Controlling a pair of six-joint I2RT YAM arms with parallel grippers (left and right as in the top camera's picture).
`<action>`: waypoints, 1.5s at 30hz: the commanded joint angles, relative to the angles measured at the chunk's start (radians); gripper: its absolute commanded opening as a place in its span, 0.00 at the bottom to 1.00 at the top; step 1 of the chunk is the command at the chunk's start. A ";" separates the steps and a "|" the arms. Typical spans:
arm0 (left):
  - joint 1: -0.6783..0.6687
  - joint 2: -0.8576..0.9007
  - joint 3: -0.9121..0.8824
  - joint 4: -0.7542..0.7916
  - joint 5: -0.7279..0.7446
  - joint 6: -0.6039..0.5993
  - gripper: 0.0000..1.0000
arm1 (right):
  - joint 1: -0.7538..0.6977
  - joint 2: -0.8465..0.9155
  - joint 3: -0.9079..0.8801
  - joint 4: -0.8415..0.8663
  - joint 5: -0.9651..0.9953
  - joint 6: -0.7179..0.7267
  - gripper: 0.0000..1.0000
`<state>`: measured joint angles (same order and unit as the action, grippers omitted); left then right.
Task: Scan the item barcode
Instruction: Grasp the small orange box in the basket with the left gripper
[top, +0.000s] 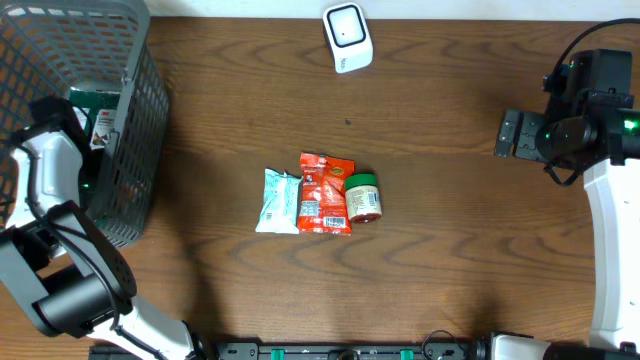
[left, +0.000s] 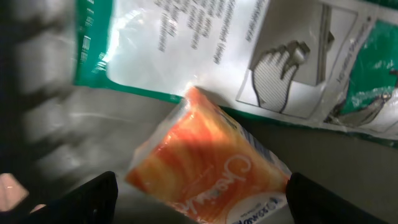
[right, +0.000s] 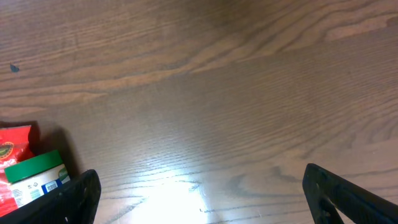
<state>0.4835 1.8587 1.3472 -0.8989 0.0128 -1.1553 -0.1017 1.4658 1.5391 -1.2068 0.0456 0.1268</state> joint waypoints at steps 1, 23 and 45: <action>-0.005 0.019 -0.007 0.004 0.002 -0.046 0.87 | -0.002 -0.001 0.010 0.002 0.009 0.015 0.99; 0.002 0.035 -0.013 0.026 -0.052 0.011 0.57 | -0.002 -0.001 0.010 0.002 0.009 0.014 0.99; 0.023 -0.196 0.089 -0.009 -0.201 0.219 0.68 | -0.002 -0.001 0.010 0.002 0.009 0.014 0.99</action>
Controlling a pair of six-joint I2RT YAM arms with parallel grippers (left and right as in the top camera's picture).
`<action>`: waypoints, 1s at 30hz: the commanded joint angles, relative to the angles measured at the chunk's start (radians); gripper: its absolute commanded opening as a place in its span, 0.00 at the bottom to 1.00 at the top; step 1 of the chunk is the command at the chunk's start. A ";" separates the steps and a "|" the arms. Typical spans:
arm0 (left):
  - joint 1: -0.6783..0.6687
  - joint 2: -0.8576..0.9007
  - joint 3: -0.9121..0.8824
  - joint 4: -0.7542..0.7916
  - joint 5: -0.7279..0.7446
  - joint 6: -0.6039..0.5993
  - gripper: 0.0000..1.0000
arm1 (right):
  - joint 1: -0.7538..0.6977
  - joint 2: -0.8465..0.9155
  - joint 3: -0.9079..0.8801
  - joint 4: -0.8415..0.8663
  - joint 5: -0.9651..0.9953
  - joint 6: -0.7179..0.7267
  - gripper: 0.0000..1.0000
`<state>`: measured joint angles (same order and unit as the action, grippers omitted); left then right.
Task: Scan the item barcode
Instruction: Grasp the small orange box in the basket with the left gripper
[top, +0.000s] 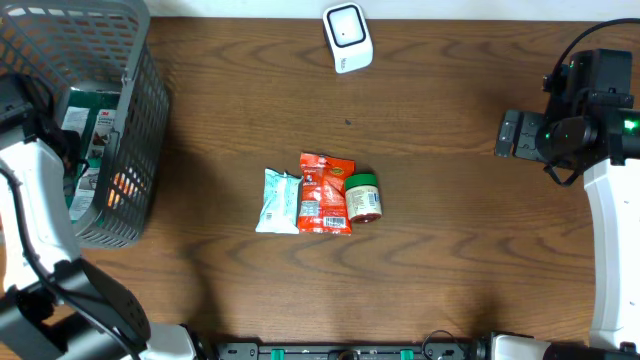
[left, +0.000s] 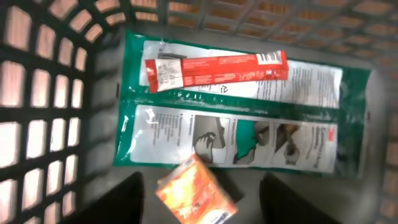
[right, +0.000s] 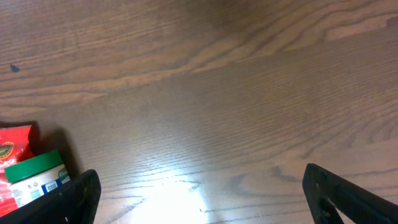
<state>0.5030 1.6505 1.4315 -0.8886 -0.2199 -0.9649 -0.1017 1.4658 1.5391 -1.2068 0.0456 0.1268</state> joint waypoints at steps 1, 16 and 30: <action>0.003 0.016 -0.004 -0.020 0.077 0.029 0.70 | -0.002 -0.001 0.010 0.002 0.009 0.014 0.99; -0.067 0.212 -0.033 -0.015 0.233 -0.204 0.86 | -0.002 -0.001 0.010 0.002 0.009 0.014 0.99; -0.077 0.339 -0.034 -0.007 0.228 -0.316 0.85 | -0.002 -0.001 0.010 0.002 0.009 0.014 0.99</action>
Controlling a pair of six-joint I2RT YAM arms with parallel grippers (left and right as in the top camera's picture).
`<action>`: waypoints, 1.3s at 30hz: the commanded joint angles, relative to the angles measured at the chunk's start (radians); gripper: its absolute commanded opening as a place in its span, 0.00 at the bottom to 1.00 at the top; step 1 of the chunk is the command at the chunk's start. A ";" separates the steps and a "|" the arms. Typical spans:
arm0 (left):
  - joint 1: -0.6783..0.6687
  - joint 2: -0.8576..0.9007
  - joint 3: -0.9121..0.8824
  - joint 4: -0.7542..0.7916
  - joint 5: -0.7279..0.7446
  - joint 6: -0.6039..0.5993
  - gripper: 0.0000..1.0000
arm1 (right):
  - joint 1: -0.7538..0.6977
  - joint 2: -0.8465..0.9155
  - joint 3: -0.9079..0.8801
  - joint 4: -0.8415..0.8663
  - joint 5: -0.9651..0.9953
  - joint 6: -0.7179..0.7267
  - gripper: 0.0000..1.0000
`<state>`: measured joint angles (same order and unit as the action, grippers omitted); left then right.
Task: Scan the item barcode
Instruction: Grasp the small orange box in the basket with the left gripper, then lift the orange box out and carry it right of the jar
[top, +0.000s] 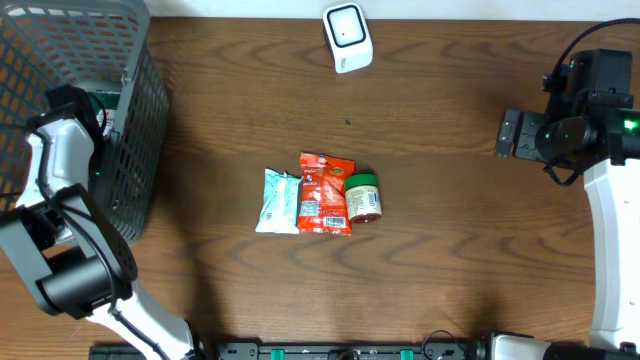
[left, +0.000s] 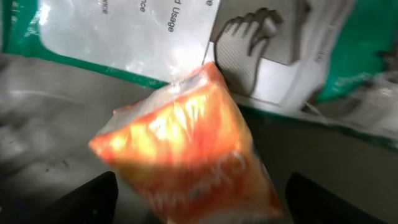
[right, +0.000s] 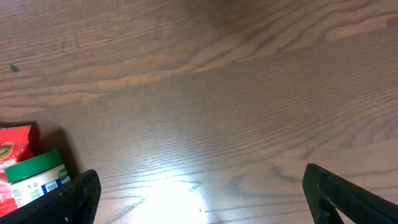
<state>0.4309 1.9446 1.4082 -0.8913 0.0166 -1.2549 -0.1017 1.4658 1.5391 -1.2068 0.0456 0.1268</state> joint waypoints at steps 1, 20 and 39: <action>-0.004 0.048 -0.011 -0.005 -0.008 -0.026 0.79 | -0.002 -0.001 0.010 0.002 0.009 0.014 0.99; 0.117 -0.250 0.003 0.027 -0.053 0.127 0.42 | -0.002 -0.001 0.010 0.002 0.009 0.014 0.99; -0.007 -0.826 0.054 0.103 0.133 0.468 0.41 | -0.002 -0.001 0.010 0.002 0.009 0.014 0.99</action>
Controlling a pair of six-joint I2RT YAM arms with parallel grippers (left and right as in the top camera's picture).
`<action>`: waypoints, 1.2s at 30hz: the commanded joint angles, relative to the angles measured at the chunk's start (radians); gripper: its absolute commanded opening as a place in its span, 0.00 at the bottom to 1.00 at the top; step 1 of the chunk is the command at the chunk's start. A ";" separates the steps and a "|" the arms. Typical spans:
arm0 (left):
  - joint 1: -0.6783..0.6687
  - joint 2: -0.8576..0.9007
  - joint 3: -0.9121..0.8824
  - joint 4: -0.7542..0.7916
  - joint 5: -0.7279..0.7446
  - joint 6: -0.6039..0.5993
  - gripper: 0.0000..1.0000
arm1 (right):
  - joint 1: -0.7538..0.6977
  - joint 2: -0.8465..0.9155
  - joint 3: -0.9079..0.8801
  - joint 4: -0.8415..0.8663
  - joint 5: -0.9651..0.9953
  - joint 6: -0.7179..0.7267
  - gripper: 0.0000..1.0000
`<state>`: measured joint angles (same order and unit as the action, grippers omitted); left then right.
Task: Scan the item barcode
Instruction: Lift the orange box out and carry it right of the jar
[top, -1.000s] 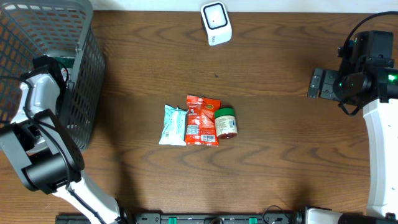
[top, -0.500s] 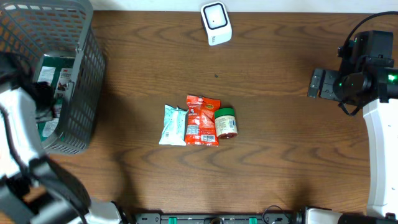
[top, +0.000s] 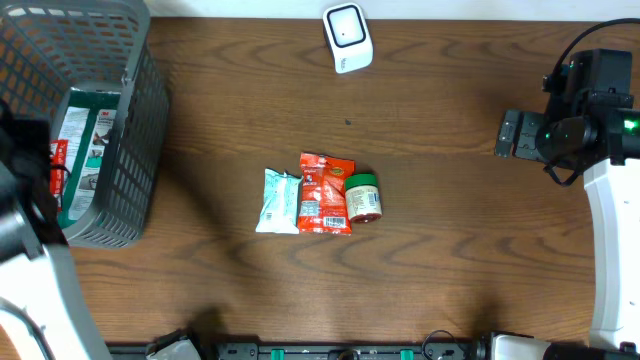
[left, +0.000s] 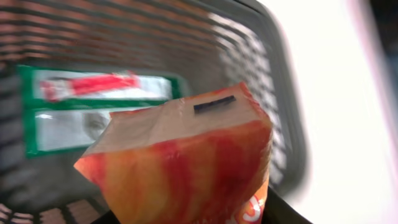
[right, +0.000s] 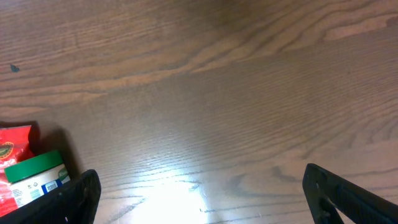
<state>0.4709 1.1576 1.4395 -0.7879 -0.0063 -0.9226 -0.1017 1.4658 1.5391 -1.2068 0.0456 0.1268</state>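
Observation:
An orange snack packet (left: 186, 162) fills the left wrist view, with my left gripper (left: 193, 214) shut on it and holding it above the floor of the grey basket (left: 249, 43). In the overhead view my left arm (top: 22, 180) is a blur at the basket's left side, and the packet cannot be made out there. The white scanner (top: 347, 37) stands at the table's far edge. My right gripper (right: 199, 193) hangs open over bare wood at the right, with nothing between its fingers.
A green-and-white package (left: 93, 115) with a red stick on it lies in the basket (top: 135, 150). At mid-table, side by side, lie a pale blue packet (top: 277, 200), a red packet (top: 325, 193) and a green-lidded jar (top: 362, 196). The jar (right: 37, 177) also shows in the right wrist view.
My left gripper was low in the basket, open astride the orange packet lying on the floor. Now it is shut on the packet and holds it well above the floor. The right arm is unmoved.
First my left gripper was open, close over the orange packet in the basket. Then it was higher, with the packet lying beside the green package. Then it was low again astride the packet. Now it holds the packet lifted. The right arm and the table items stayed put.

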 joint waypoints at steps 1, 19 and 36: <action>-0.073 -0.051 0.023 -0.003 0.224 0.174 0.42 | -0.002 -0.001 0.010 0.002 0.009 0.015 0.99; -0.599 0.257 -0.043 -0.041 0.769 0.590 0.47 | -0.002 -0.001 0.010 0.002 0.009 0.014 0.99; -1.032 0.720 -0.043 0.339 0.734 0.517 0.49 | -0.002 -0.001 0.010 0.002 0.009 0.014 0.99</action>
<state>-0.4835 1.8595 1.3983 -0.5251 0.8101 -0.3367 -0.1017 1.4658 1.5391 -1.2068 0.0456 0.1268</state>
